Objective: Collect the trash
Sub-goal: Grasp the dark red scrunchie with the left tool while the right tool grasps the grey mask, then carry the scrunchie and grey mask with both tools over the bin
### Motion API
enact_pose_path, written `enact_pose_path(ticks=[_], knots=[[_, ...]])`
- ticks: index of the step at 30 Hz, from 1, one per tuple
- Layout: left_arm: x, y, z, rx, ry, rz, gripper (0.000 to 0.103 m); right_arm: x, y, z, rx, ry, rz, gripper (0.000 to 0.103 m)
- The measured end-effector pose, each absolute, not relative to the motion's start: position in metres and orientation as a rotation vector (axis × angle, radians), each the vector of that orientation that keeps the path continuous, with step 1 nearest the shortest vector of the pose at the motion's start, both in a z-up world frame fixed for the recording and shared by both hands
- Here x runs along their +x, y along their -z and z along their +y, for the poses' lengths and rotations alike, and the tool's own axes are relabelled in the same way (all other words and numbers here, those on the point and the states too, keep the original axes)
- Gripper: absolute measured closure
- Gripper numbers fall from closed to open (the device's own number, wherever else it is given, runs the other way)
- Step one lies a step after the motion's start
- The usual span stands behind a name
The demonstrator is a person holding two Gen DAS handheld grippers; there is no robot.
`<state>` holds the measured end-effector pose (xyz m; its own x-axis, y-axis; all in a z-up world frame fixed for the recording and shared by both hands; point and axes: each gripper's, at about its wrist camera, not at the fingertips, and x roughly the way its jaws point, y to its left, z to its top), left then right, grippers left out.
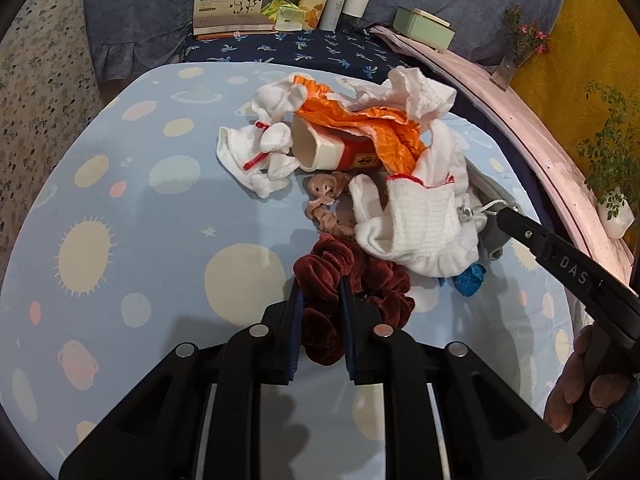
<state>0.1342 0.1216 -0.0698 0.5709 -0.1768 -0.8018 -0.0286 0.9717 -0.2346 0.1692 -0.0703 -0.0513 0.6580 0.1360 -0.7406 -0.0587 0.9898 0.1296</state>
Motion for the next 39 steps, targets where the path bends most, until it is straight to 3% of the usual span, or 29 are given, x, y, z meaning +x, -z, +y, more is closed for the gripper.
enact_pose_path(ticks=[22, 39], knots=[[0.072, -0.012, -0.021, -0.102, 0.314, 0.87, 0.089, 0.064, -0.031, -0.198, 0.199, 0.026, 0.694, 0.093], [0.036, -0.042, -0.168, 0.015, 0.541, 0.827, 0.089, -0.015, -0.02, -0.327, 0.31, 0.206, 0.672, 0.093]])
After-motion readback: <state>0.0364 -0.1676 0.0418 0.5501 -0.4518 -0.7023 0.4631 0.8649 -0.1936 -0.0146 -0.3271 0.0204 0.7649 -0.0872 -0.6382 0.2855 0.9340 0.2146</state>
